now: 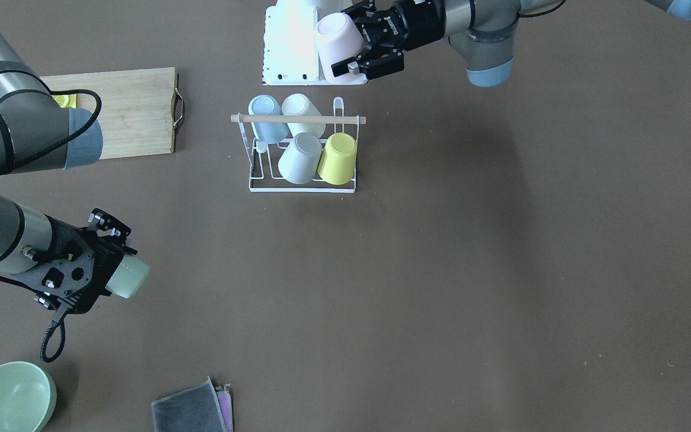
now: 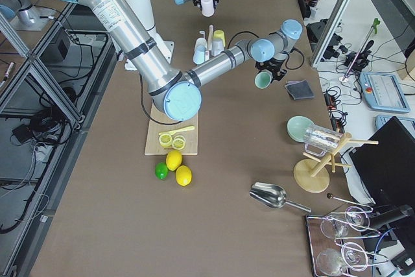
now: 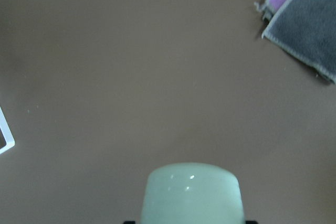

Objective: Place cup on cup holder

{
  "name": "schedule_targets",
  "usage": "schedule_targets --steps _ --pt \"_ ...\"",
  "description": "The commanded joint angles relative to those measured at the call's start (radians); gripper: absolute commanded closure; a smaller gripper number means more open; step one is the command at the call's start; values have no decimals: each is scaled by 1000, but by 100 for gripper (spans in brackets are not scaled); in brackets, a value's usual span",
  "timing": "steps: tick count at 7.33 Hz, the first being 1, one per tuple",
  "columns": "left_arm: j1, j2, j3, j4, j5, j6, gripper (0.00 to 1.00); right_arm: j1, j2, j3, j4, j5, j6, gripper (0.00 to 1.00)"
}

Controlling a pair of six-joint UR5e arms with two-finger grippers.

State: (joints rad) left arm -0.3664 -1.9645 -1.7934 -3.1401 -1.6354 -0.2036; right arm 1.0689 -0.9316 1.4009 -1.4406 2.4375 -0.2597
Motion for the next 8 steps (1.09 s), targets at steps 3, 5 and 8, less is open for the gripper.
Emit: schedule_targets --steps 3,5,8 --pt "67 -10 158 -293 -4 71 66 2 -95 -7 705 25 547 75" --pt "67 -13 205 -334 -6 168 66 0 -98 -8 886 -3 661 75" --pt "67 -19 281 -412 -6 234 66 -189 -125 -3 1261 -298 859 76"
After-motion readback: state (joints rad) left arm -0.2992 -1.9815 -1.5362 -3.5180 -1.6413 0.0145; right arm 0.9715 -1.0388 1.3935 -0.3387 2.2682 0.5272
